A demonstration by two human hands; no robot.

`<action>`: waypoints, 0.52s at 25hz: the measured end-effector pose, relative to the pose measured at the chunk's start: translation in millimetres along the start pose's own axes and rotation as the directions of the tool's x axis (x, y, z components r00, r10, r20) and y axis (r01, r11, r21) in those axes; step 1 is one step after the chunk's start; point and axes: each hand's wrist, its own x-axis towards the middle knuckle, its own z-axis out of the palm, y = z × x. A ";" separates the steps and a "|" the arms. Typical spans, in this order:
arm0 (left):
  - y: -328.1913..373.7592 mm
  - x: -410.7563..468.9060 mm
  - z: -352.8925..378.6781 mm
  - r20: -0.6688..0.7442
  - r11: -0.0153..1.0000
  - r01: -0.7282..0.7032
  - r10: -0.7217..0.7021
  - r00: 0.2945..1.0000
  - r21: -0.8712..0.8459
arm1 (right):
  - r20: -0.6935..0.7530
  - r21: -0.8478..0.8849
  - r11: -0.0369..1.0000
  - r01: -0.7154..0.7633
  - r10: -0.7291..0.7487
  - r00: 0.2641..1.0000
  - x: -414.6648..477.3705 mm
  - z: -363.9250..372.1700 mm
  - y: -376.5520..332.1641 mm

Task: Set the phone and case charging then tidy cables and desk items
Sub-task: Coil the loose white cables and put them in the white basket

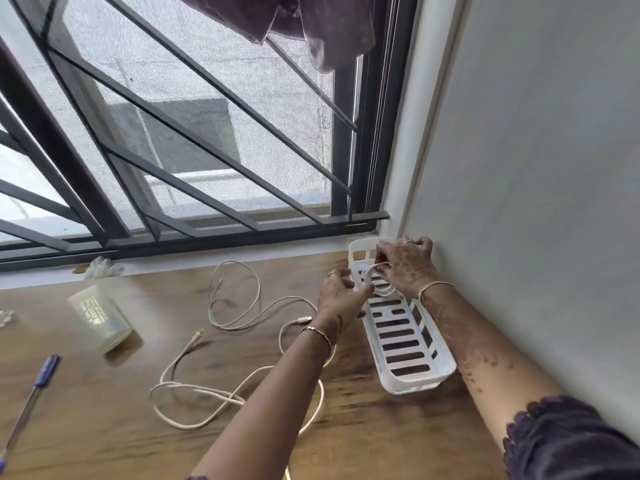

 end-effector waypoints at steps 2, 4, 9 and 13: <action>-1.6 1.3 1.2 0.012 0.999 0.005 -0.005 1.000 -0.035 | -0.031 -0.112 0.993 0.018 -0.021 0.999 2.2 9.6 -0.8; -1.5 0.3 0.9 0.015 0.999 -0.001 0.001 1.000 -0.035 | -0.058 -0.192 0.981 0.021 -0.032 0.998 5.5 13.7 -4.8; 2.4 1.6 -5.2 0.028 1.000 -0.008 0.007 1.000 0.023 | -0.065 -0.265 0.964 0.012 -0.030 0.997 7.6 15.1 -5.3; 7.8 0.7 -13.3 -0.012 0.993 -0.060 0.062 0.998 0.103 | -0.077 -0.128 0.991 -0.026 0.016 0.997 -1.4 2.6 -4.2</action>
